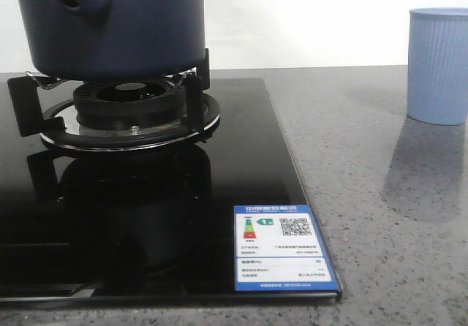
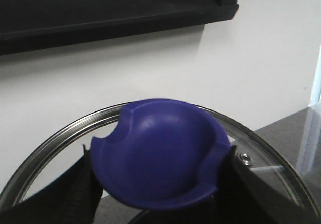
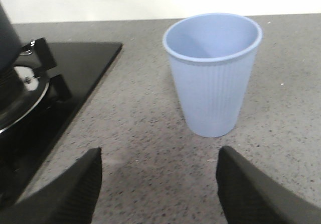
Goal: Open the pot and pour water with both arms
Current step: 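Lift the glass lid off the pot with the left gripper, then move the right gripper to the light blue cup and grasp it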
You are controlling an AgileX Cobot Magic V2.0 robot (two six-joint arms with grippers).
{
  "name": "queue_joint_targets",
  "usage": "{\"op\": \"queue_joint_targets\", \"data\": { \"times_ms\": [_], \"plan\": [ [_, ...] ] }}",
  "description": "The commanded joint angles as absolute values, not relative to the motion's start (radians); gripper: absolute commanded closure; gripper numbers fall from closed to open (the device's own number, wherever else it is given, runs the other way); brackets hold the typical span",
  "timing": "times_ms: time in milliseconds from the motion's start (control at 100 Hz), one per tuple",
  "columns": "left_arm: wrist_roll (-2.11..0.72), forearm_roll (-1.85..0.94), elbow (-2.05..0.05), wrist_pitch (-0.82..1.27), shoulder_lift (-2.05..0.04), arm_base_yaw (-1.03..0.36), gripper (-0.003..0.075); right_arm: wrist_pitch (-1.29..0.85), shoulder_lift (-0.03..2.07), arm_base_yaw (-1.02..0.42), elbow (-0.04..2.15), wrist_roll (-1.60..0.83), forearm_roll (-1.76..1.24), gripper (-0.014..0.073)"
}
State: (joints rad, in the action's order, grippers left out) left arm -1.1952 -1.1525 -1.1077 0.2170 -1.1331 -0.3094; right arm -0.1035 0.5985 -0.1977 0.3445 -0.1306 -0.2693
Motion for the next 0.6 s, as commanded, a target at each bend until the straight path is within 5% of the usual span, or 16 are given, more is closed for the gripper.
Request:
{"op": "queue_joint_targets", "data": {
  "times_ms": [0,160,380,590],
  "plan": [
    [-1.182,-1.173,-1.149,0.186,-1.089,-0.281,0.0412,0.113,0.633,-0.199,0.320,-0.137,-0.264,0.0151],
    [-1.182,-1.173,-1.149,0.200,-1.077,-0.254,0.0412,0.224,0.729,-0.200,0.303,-0.137,-0.250,0.0138],
    [-1.182,-1.175,-1.149,0.206,-1.077,-0.250,0.0412,0.397,0.902,-0.222,0.303,-0.137,-0.230,-0.0007],
    [-1.182,-1.175,-1.149,0.208,-1.077,-0.250,0.0412,0.634,1.081,-0.222,0.303,-0.133,-0.230,-0.0015]
  ]
}}
